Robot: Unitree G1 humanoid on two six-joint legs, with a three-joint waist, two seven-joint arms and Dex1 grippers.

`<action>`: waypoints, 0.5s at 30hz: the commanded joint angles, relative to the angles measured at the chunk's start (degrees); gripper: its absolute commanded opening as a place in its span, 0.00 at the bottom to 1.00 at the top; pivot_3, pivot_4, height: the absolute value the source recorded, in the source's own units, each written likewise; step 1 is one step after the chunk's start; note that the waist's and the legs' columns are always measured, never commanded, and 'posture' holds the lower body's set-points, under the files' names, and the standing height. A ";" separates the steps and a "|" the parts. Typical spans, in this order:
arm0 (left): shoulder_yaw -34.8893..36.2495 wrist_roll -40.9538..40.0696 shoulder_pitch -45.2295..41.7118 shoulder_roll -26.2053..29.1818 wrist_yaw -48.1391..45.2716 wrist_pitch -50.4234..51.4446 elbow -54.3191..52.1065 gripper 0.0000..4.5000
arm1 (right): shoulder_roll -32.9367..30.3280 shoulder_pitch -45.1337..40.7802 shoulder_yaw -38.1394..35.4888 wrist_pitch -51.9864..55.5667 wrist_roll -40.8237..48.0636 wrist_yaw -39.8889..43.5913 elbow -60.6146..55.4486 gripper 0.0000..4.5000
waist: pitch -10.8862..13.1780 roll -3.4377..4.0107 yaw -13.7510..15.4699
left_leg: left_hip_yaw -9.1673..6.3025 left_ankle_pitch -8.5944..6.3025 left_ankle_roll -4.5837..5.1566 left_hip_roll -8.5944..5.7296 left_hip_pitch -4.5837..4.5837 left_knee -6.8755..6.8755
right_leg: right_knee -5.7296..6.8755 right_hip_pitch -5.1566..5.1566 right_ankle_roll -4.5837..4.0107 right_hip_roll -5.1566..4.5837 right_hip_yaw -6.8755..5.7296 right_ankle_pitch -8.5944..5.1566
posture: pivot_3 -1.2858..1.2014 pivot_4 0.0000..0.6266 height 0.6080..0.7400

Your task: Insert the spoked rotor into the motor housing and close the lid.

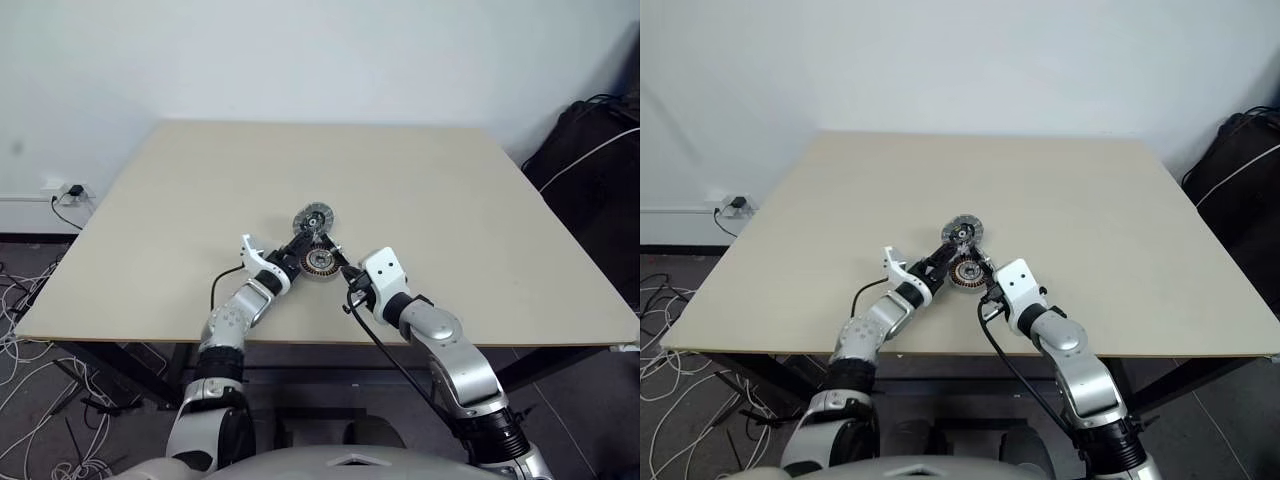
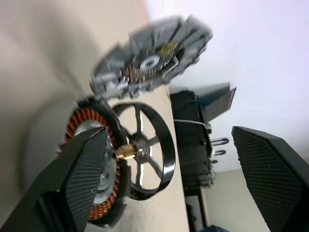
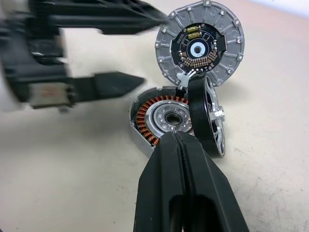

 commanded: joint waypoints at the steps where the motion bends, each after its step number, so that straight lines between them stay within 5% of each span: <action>1: -6.90 5.67 6.02 -1.08 -1.20 -1.64 -11.46 0.99 | 0.82 -1.08 -1.13 -1.09 -0.41 -1.64 0.37 0.00 | -0.01 0.02 0.00 | 0.00 0.00 -0.01 0.01 -0.01 0.00 | 0.01 -0.01 0.00 0.00 0.01 0.00 | 0.52 0.00 1.00; 3: -10.65 10.25 8.81 1.31 -1.68 -3.67 -15.96 0.99 | 1.13 -1.33 -1.41 -1.13 -0.59 -2.31 1.16 0.00 | -0.02 0.03 0.15 | 0.02 0.00 -0.01 -0.01 0.03 -0.02 | -0.01 0.03 -0.01 -0.05 0.05 0.00 | 0.52 0.00 1.00; 6: -14.30 17.07 13.23 4.76 -1.13 -6.85 -21.47 0.85 | 1.69 -2.35 -1.69 -1.60 -0.86 -3.19 2.99 0.00 | -0.02 0.04 0.33 | 0.03 -0.01 -0.01 -0.04 0.01 -0.02 | -0.02 0.03 -0.10 -0.14 0.06 0.06 | 0.52 0.00 1.00; 15: -16.78 30.66 21.92 8.98 2.27 -16.82 -26.93 0.19 | 4.20 -12.94 -3.94 -1.07 -4.79 -10.30 15.82 0.00 | -0.07 0.35 -0.06 | 0.05 0.05 -0.15 0.06 0.15 -0.24 | 0.01 -0.11 -0.15 -0.04 0.08 0.19 | 0.52 0.00 1.00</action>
